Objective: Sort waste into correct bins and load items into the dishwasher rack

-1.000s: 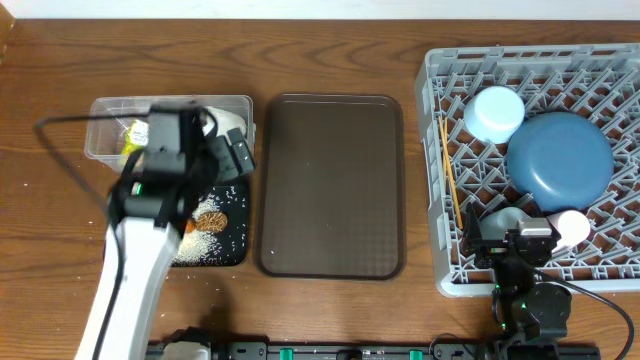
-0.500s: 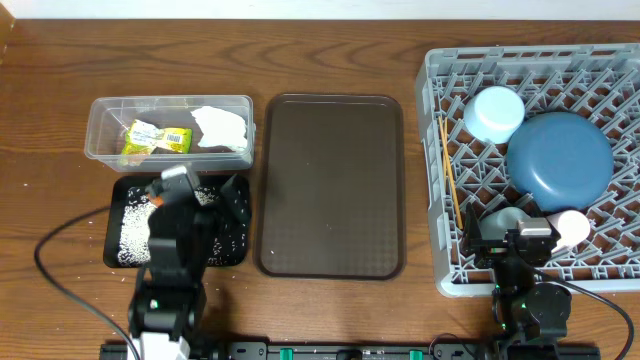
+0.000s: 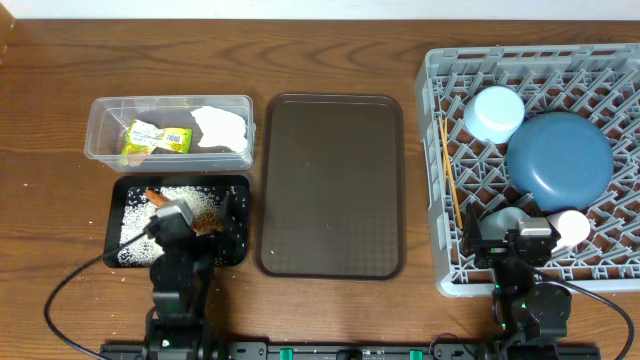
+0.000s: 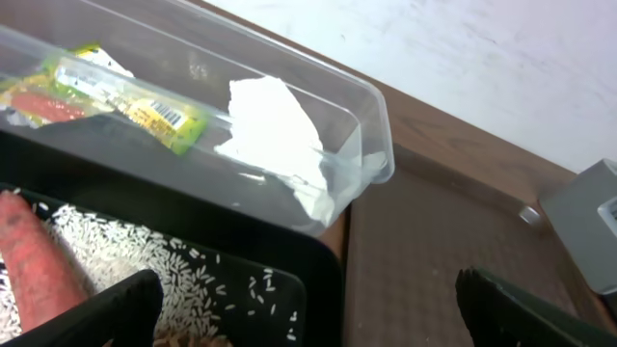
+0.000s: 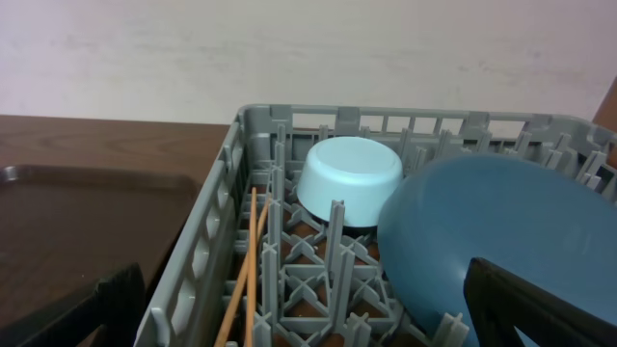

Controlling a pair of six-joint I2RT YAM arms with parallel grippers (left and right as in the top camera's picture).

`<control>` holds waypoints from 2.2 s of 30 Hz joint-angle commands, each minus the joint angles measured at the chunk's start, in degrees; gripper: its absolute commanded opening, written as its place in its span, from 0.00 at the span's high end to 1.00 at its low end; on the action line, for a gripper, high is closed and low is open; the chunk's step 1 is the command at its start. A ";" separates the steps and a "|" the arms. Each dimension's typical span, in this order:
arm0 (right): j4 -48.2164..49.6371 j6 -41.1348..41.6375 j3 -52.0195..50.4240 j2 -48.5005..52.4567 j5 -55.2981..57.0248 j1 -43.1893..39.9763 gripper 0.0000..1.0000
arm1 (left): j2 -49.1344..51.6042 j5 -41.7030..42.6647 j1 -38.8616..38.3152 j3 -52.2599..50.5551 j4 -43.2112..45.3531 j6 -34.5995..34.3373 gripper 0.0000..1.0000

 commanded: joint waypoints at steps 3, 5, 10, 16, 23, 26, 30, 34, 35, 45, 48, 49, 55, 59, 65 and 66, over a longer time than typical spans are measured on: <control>-0.17 -0.83 -0.15 -0.35 -0.42 -0.83 0.01 | -4.74 -0.70 0.46 -2.89 0.59 0.83 0.02; -0.17 -0.83 -0.15 -0.35 -0.39 -0.83 0.01 | -6.49 -0.92 0.46 -3.56 -1.03 1.38 0.02; -0.17 -0.83 -0.15 -0.35 -0.39 -0.83 0.01 | -7.54 -0.90 0.46 -3.56 -3.48 5.40 0.02; -0.17 -0.85 -0.15 -0.35 -0.42 -0.83 0.01 | -7.93 -0.94 0.46 -3.56 -7.65 11.45 0.02; -0.17 -0.83 -0.15 -0.35 -0.42 -0.83 0.01 | -15.93 -0.96 0.46 -3.56 -7.72 12.83 0.02; -0.17 -0.83 -0.15 -0.35 -0.42 -0.83 0.01 | -19.43 -0.92 0.42 -3.56 -7.63 13.68 0.02; -0.17 -0.83 -0.15 -0.35 -0.39 -0.83 0.01 | -19.26 -0.87 0.07 -3.56 -7.80 15.04 0.02; -0.17 -0.83 -0.15 -0.35 -0.42 -0.83 0.01 | -19.26 -0.90 -1.44 -3.56 -7.82 20.24 0.02; -0.17 -0.85 -0.15 -0.35 -0.42 -0.83 0.01 | -19.26 -0.92 -1.84 -3.56 -7.82 21.92 0.02; -0.17 -0.83 -0.15 -0.35 -0.39 -0.83 0.01 | -19.26 -1.05 -2.23 -3.56 -7.67 25.86 0.02; -0.17 -0.83 -0.15 -0.35 -0.39 -0.83 0.01 | -19.26 -1.05 -2.21 -3.56 -7.67 25.86 0.02; -0.17 -0.83 -0.15 -0.35 -0.39 -0.83 0.01 | -19.26 -1.07 -2.21 -3.56 -7.67 25.86 0.02; -0.17 -0.83 -0.15 -0.35 -0.42 -0.83 0.01 | -19.23 -1.07 -2.19 -3.54 -7.67 25.86 0.02; -0.17 -0.85 -0.15 -0.35 -0.39 -0.83 0.01 | -19.12 -1.07 -2.19 -3.54 -7.67 25.86 0.02; -0.17 -0.83 -0.15 -0.35 -0.39 -0.83 0.01 | -19.12 -1.07 -2.19 -3.54 -7.67 25.86 0.02; -0.17 -0.83 -0.15 -0.35 -0.39 -0.83 0.01 | -19.12 -1.05 -2.19 -3.54 -7.67 25.86 0.02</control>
